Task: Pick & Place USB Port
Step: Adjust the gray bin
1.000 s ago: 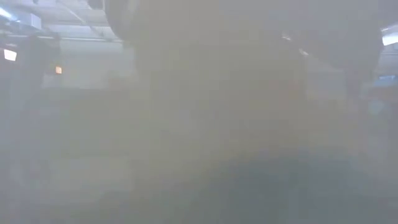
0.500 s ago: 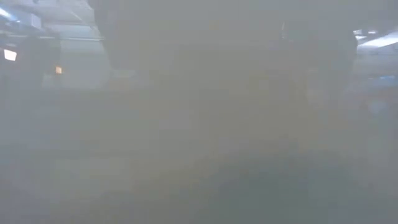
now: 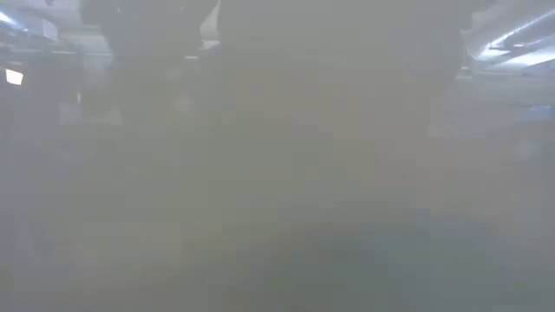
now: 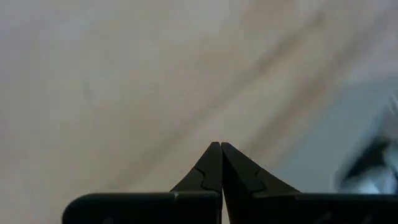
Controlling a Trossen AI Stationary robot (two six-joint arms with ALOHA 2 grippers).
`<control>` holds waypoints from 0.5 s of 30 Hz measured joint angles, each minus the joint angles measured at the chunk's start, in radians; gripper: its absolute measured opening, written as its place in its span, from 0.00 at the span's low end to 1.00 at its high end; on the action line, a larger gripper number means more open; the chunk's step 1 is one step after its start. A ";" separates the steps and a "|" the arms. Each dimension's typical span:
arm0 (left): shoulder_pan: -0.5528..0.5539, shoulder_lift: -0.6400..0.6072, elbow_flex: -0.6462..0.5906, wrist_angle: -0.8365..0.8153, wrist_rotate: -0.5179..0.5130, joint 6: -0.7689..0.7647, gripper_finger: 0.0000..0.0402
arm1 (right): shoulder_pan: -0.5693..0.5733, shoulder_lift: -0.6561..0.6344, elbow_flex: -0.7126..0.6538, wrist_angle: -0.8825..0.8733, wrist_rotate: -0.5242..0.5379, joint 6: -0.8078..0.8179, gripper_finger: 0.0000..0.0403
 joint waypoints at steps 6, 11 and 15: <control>-0.209 0.049 0.000 -0.021 -0.057 -0.281 0.00 | 0.012 0.002 0.001 -0.036 0.002 0.014 0.00; -0.310 0.102 0.001 0.004 -0.070 -0.456 0.00 | 0.034 -0.001 0.001 -0.040 0.001 0.015 0.00; -0.326 0.143 0.030 0.102 -0.060 -0.428 0.00 | 0.046 -0.001 0.001 -0.046 0.006 0.025 0.00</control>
